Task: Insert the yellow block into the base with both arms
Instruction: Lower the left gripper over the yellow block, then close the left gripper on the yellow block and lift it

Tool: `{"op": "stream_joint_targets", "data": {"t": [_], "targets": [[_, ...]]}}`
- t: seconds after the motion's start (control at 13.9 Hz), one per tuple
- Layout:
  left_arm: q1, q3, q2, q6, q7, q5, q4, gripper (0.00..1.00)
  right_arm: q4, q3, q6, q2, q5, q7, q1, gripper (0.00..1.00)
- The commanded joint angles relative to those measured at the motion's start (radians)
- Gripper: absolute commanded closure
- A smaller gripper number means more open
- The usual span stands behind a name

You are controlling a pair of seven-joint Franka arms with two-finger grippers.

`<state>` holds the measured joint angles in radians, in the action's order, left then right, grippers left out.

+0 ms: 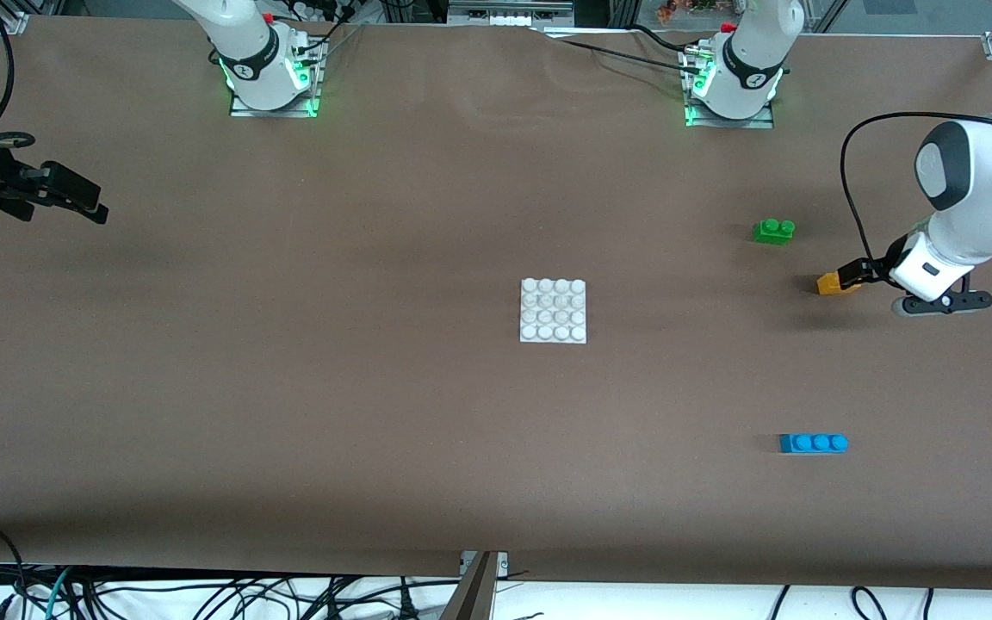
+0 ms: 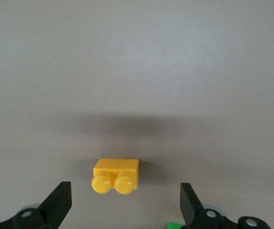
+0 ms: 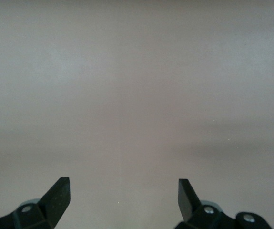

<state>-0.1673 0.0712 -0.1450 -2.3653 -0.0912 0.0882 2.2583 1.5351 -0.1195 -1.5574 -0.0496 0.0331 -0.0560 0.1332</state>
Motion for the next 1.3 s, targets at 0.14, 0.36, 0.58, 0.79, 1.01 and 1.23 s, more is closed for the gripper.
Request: {"op": "stream_joint_targets", "data": {"t": [0.14, 0.36, 0.58, 0.79, 1.01, 1.23], "targets": [[-0.046, -0.005, -0.042, -0.169, -0.059, 0.019, 0.090, 0.00, -0.004, 0.004, 0.020, 0.000, -0.015, 0.015, -0.001, 0.00], [-0.050, -0.005, -0.057, -0.187, -0.085, 0.054, 0.095, 0.00, 0.011, 0.004, 0.028, 0.005, -0.015, 0.015, -0.001, 0.00], [-0.060, -0.005, -0.090, -0.245, -0.085, 0.054, 0.110, 0.00, 0.026, 0.004, 0.030, 0.011, -0.015, 0.015, -0.001, 0.00], [-0.086, -0.007, -0.123, -0.291, -0.073, 0.054, 0.124, 0.00, 0.025, 0.011, 0.023, 0.011, -0.019, 0.053, -0.001, 0.00], [-0.089, -0.007, -0.136, -0.292, -0.068, 0.042, 0.124, 0.00, 0.017, 0.014, 0.013, 0.010, -0.053, 0.119, 0.008, 0.00], [-0.089, -0.008, -0.139, -0.292, -0.053, 0.041, 0.127, 0.00, 0.014, 0.014, 0.011, 0.010, -0.055, 0.120, 0.011, 0.00]]}}
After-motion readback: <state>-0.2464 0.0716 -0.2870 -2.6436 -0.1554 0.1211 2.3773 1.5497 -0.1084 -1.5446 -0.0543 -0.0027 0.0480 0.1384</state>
